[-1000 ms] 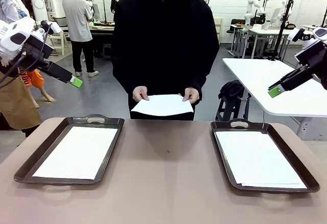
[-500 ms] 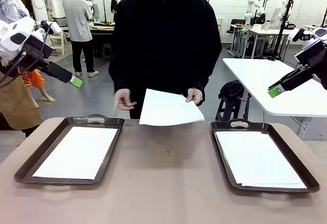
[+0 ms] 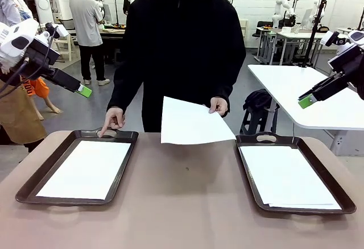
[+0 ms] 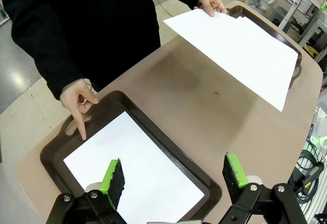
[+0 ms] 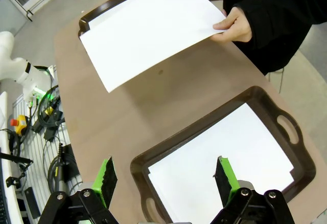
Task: Sort the A4 documents.
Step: Receive the A4 Paper.
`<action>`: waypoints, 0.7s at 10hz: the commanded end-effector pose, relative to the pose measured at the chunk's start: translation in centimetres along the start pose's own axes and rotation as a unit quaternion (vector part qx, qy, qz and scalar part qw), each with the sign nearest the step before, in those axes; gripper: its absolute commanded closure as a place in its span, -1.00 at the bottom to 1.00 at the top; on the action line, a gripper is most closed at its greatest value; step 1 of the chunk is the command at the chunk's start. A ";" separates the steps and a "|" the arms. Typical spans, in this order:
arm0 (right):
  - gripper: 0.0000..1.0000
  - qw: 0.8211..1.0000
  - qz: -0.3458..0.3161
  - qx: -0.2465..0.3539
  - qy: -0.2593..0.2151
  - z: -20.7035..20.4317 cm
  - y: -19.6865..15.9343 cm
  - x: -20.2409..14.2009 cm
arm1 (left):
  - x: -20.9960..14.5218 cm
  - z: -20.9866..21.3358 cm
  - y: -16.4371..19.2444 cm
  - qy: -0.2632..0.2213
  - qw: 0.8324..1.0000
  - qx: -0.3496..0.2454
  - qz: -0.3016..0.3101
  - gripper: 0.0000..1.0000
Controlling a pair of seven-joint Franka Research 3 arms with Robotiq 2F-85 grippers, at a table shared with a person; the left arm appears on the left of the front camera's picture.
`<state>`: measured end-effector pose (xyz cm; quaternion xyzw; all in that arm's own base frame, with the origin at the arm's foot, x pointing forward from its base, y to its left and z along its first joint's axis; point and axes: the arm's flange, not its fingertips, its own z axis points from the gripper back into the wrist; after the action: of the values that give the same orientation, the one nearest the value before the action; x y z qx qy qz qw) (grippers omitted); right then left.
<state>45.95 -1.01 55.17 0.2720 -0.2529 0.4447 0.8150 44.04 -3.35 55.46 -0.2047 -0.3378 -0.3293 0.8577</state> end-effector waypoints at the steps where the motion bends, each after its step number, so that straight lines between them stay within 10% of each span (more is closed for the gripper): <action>1: -1.00 1.000 0.001 0.002 0.001 0.0 0.1 0.0 | -0.1 0.0 0.0 0.002 1.000 0.002 -0.004 -1.00; 7: -1.00 1.000 0.001 0.002 0.001 0.0 0.1 0.0 | 0.0 0.0 0.0 0.000 1.000 0.000 0.000 -1.00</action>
<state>45.95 -1.01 55.17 0.2720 -0.2529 0.4447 0.8150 44.04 -3.35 55.46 -0.2047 -0.3378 -0.3293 0.8577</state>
